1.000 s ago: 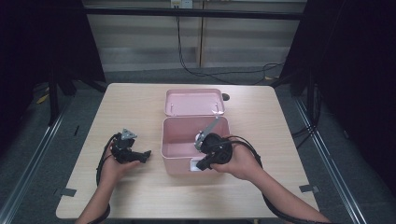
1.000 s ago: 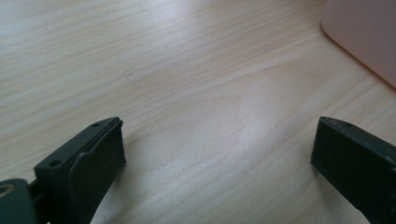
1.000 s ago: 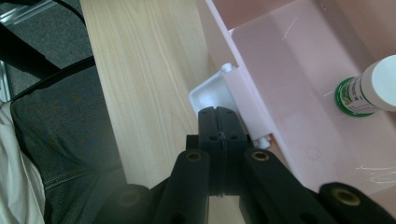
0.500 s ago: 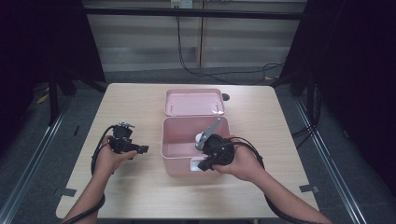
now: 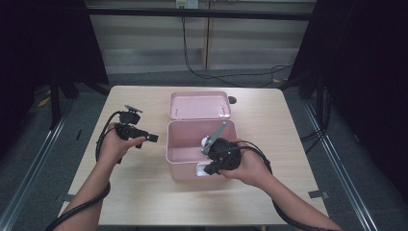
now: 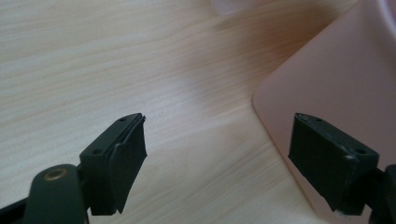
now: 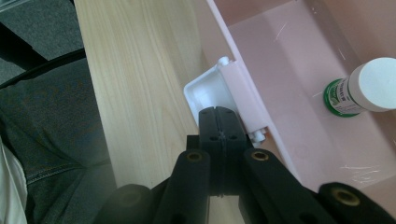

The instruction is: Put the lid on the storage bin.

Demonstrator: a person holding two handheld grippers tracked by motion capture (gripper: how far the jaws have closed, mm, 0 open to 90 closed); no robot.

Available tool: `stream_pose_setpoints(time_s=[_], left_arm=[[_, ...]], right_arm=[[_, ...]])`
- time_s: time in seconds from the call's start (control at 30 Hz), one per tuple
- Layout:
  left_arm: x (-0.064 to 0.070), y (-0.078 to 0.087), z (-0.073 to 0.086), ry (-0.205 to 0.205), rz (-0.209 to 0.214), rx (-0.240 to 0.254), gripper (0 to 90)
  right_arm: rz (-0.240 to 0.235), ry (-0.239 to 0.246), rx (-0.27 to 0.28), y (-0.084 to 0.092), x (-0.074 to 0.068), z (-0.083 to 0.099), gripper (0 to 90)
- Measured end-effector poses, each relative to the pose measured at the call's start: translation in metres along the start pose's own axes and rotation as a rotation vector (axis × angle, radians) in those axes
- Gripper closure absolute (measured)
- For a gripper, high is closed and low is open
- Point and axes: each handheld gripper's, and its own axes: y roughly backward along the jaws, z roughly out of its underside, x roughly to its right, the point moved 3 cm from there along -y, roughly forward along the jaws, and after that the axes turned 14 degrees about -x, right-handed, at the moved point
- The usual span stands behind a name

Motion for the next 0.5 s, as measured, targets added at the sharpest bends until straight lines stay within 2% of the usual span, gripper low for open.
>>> stream_pose_setpoints(time_s=[0.1, 0.5], left_arm=[[0.002, 0.006, -0.008, 0.005, 0.009, -0.004, 19.1], [0.013, 0.020, -0.040, 0.004, -0.007, -0.011, 21.8]], right_arm=[[-0.001, -0.003, -0.003, 0.000, -0.001, 0.000, 90.0], [-0.002, 0.000, 0.005, -0.001, -0.001, 0.001, 90.0]])
